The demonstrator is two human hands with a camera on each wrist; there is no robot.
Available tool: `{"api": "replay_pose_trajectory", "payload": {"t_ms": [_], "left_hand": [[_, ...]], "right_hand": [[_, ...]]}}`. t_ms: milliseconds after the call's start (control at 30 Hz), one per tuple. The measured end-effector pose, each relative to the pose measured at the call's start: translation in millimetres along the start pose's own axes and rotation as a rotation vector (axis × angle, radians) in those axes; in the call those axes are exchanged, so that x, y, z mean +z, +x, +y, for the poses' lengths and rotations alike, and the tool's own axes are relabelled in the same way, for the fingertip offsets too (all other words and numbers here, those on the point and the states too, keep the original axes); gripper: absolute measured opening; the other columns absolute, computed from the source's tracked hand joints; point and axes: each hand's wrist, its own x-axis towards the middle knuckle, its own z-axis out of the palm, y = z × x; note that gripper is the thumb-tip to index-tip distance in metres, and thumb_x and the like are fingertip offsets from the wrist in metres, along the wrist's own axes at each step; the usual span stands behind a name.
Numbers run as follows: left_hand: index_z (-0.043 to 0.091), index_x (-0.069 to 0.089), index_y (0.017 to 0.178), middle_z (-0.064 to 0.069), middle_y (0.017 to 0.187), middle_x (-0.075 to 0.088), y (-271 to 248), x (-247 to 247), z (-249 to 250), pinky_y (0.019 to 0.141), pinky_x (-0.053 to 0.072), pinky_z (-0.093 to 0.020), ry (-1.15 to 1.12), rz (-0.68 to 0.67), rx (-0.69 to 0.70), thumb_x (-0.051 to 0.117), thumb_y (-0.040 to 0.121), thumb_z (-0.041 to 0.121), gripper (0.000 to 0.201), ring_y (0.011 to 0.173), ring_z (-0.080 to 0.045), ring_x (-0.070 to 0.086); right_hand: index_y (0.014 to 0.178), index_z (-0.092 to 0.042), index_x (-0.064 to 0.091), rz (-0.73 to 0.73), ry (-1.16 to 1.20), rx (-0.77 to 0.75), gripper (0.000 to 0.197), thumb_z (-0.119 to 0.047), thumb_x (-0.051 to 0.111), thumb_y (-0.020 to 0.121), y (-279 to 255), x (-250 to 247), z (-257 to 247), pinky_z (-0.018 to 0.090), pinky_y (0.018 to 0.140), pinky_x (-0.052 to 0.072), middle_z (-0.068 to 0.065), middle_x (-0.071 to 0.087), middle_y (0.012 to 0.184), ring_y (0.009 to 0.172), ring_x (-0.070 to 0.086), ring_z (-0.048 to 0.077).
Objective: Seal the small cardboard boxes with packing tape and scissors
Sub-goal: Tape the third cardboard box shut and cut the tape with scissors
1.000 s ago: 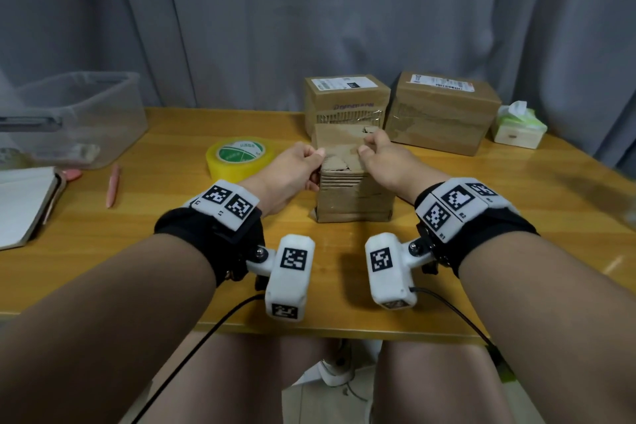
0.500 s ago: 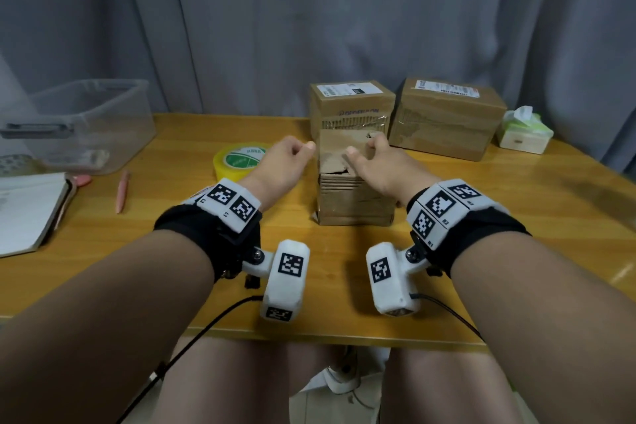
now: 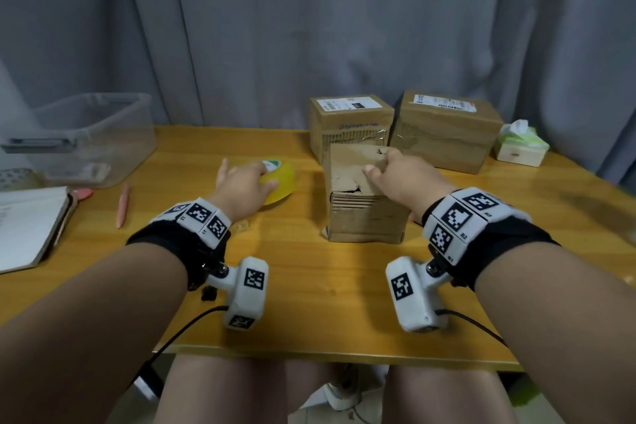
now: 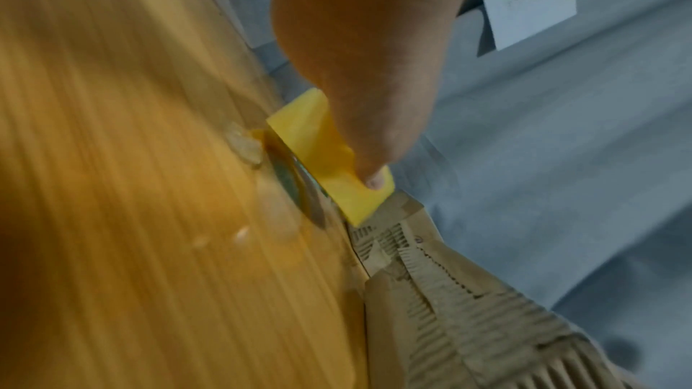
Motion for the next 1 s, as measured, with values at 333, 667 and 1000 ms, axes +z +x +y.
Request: {"api": "replay_pose_trajectory", "payload": {"t_ms": [333,667,1000], "left_hand": [[0.014,0.053,0.07,0.001,0.066,0.045,-11.1,-55.3,34.1,0.051,0.033,-0.016,-0.841,0.207,0.132,0.052,0.081,0.028,0.018,0.062,-0.011,0.042],[0.02,0.041,0.055,0.004,0.057,0.033,-23.1,-83.2,38.2,0.05,0.028,-0.022,-0.879,0.246,0.188,0.047,0.077,0.036,0.028,0.052,-0.008,0.033],[0.018,0.052,0.058,0.002,0.057,0.046,-25.5,-70.2,31.1,0.059,0.036,-0.029,-0.737,0.156,0.11,0.049,0.076,0.047,0.034,0.059,-0.016,0.047]], "right_hand": [[0.142,-0.017,0.04,0.098,-0.048,-0.089,0.059,-0.049,0.049,0.094,-12.9,-20.5,19.5,0.042,0.103,0.04,0.014,0.046,0.139,0.126,0.044,0.032],[0.109,-0.012,0.067,-0.146,0.782,-0.384,0.041,-0.048,0.057,0.09,-33.1,-39.9,-22.2,0.027,0.089,0.05,0.002,0.068,0.102,0.098,0.062,0.013],[0.147,-0.04,0.028,-0.027,-0.138,-0.421,0.075,-0.052,0.065,0.082,-25.2,4.3,5.0,0.054,0.116,0.011,-0.009,0.024,0.157,0.145,0.02,0.021]]}}
